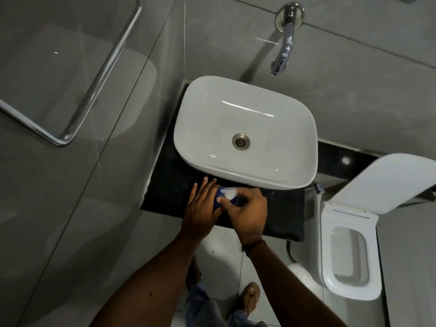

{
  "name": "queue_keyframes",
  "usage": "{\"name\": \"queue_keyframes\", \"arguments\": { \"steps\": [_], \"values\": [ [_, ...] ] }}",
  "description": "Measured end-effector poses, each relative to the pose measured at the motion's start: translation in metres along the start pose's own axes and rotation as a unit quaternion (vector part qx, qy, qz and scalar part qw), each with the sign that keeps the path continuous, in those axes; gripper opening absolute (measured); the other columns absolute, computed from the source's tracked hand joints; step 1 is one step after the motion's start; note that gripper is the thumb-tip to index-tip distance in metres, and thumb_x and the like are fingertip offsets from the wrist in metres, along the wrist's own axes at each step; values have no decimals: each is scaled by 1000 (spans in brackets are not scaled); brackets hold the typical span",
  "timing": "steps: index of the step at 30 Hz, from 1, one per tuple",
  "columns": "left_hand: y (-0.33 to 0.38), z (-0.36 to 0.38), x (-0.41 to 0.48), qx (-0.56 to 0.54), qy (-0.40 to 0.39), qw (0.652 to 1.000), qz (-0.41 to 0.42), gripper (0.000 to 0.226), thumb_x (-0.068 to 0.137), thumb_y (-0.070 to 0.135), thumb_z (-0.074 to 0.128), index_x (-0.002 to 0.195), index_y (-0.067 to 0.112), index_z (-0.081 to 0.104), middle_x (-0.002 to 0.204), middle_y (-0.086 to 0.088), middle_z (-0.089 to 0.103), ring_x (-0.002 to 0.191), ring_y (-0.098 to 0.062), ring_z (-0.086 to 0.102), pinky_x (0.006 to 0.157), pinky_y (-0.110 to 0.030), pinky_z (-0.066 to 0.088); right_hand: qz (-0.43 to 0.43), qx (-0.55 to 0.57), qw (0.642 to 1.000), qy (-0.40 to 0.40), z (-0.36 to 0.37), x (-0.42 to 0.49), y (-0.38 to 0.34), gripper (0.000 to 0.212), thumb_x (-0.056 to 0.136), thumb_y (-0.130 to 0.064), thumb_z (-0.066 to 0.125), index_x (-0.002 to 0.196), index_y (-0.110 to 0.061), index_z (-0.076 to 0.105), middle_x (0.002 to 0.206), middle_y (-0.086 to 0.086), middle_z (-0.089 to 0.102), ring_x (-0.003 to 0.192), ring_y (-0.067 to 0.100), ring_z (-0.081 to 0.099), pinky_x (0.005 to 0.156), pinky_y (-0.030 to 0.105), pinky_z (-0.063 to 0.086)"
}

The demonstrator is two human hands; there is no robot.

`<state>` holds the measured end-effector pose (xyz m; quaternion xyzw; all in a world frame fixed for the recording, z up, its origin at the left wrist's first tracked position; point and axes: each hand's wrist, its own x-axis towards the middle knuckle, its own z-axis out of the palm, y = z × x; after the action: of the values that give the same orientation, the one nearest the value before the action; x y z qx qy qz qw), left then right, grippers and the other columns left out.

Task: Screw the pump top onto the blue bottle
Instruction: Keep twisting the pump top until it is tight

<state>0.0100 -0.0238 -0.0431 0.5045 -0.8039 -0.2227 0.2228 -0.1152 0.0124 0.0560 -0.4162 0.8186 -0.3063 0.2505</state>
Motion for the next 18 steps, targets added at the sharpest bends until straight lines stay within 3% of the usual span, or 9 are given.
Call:
{"name": "queue_keyframes", "arguments": {
  "steps": [3, 6, 10, 12, 15, 18],
  "values": [
    [1, 1, 0, 1, 12, 1000, -1, 51, 102, 33, 49, 144, 4, 50, 153, -13, 51, 152, -29, 30, 127, -51, 18, -1, 25, 999, 34, -4, -13, -8, 76, 50, -74, 89, 108, -35, 58, 103, -11, 69, 98, 16, 68, 80, 35, 63],
    [1, 0, 0, 8, 7, 1000, 0, 56, 97, 29, 66, 143, 1, 52, 151, -15, 53, 150, -33, 34, 125, -54, 23, 2, 43, 998, 49, -4, -20, -17, 72, 50, -80, 86, 97, -40, 50, 92, -12, 69, 88, 15, 70, 71, 34, 63],
    [1, -2, -1, -16, -1, 1000, 0, 62, 107, 48, 32, 146, 3, 48, 155, -14, 49, 153, -30, 29, 127, -54, 19, 18, 40, 998, 49, -3, -16, -29, 58, 60, -78, 81, 91, -37, 53, 85, -12, 70, 82, 12, 70, 70, 37, 63],
    [1, -3, -1, -33, 2, 999, -3, 72, 105, 59, 25, 146, 4, 48, 155, -12, 49, 153, -29, 30, 127, -52, 18, 18, 38, 998, 50, -4, -13, -29, 49, 69, -69, 82, 91, -34, 56, 80, -13, 68, 77, 10, 69, 69, 36, 63],
    [2, -3, 0, -32, -12, 999, -10, 78, 101, 65, 25, 146, 5, 48, 156, -11, 48, 154, -26, 27, 128, -49, 15, 9, 54, 998, 43, -7, -12, -29, 36, 74, -52, 88, 89, -39, 58, 74, -16, 68, 70, 4, 71, 65, 22, 59],
    [4, -7, 2, -26, -30, 999, -22, 85, 99, 68, 16, 147, 5, 47, 156, -11, 48, 154, -26, 25, 128, -51, 16, -16, 63, 998, 12, -13, -9, -26, 34, 73, -35, 93, 88, -42, 63, 78, -20, 72, 80, -4, 74, 67, 11, 58]
  ]
}}
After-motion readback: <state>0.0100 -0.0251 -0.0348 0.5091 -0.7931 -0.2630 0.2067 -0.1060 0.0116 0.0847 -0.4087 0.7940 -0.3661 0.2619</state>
